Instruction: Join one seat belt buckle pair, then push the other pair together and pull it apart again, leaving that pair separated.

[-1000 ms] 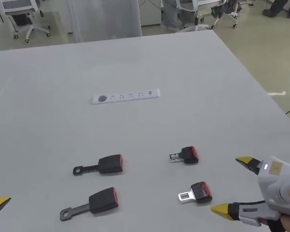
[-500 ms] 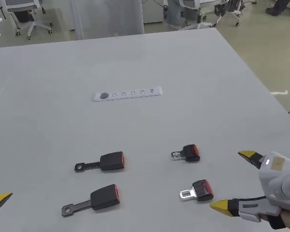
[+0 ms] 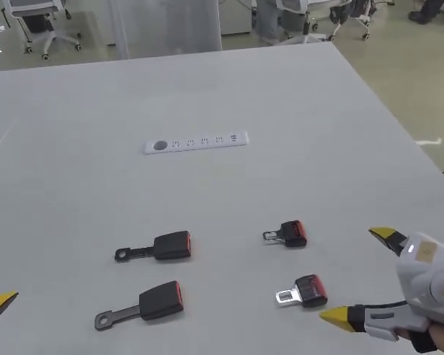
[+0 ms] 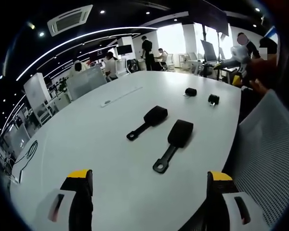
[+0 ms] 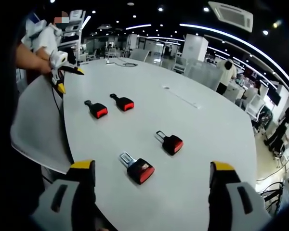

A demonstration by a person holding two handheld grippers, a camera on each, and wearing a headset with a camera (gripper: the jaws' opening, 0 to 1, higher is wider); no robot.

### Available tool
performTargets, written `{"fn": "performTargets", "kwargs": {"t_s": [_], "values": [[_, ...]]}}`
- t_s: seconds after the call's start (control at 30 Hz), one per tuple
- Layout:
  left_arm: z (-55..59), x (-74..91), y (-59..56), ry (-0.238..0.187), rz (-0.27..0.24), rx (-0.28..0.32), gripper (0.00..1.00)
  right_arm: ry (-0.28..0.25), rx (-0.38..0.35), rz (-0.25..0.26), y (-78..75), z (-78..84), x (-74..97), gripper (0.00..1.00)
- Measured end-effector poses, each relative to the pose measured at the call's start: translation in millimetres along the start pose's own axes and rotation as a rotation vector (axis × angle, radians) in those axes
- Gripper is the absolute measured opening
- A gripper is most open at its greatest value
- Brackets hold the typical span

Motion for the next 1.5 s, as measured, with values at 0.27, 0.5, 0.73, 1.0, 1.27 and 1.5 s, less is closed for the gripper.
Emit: {"fn": "performTargets", "kwargs": {"t_s": [0.27, 0.5, 0.73, 1.0, 1.27, 1.5], "values": [[1.5, -1.3, -1.4, 0.007, 0.005, 0.0, 1.0, 0.005, -0.003, 0.001, 1.6, 0.5, -1.5, 0.99], [1.5, -1.7, -2.0, 0.013, 0.009, -0.003, 1.0, 0.02, 0.014, 0.002, 0.2, 1.0, -2.2, 0.97], [2.1, -1.0, -1.6, 0.022, 0.011, -0.009, 1.0, 0.02, 0.021, -0.008, 0.5, 0.8, -3.1, 0.93], [1.9, -1.0, -1.2, 0.027, 0.014, -0.017, 1.0, 0.025, 0.041, -0.007, 0.6, 1.3, -4.1, 0.91], [-15.5, -11.6, -5.6, 0.046, 0.048, -0.127, 0.97, 0.037, 0.063, -0.046, 4.1, 2.1, -5.1, 0.82], [-27.0, -29.8, -13.6, 0.077, 0.109, -0.166, 0.86, 0.043, 0.123, -0.119, 15.4, -2.2, -11.7, 0.75]]}}
Point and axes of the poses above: the centre of the closed fingertips' face, and the gripper's own axes: x roughly backward along the fingers, y roughly to its left, z roughly out of its underside, the point moved 2 cm from there along x, roughly backward along the fingers, and after that the axes turned 2 degrees about -y, right-handed, at the moved point
